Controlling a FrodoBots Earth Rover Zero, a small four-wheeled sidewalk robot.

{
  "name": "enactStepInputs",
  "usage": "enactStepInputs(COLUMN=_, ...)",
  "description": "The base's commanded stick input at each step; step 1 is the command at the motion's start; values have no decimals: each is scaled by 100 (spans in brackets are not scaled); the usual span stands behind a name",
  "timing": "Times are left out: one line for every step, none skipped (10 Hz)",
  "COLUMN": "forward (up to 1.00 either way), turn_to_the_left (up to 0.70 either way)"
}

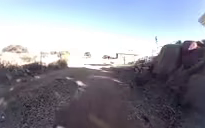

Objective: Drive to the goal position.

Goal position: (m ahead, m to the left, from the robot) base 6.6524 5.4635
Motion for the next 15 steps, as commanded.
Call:
enactStepInputs(forward=50, turn_to_the_left=0)
enactStepInputs(forward=50, turn_to_the_left=0)
enactStepInputs(forward=50, turn_to_the_left=0)
enactStepInputs(forward=50, turn_to_the_left=0)
enactStepInputs(forward=50, turn_to_the_left=0)
enactStepInputs(forward=50, turn_to_the_left=0)
enactStepInputs(forward=50, turn_to_the_left=0)
enactStepInputs(forward=50, turn_to_the_left=0)
enactStepInputs(forward=50, turn_to_the_left=0)
enactStepInputs(forward=50, turn_to_the_left=0)
enactStepInputs(forward=50, turn_to_the_left=0)
enactStepInputs(forward=50, turn_to_the_left=0)
enactStepInputs(forward=50, turn_to_the_left=0)
enactStepInputs(forward=50, turn_to_the_left=0)
enactStepInputs(forward=50, turn_to_the_left=0)
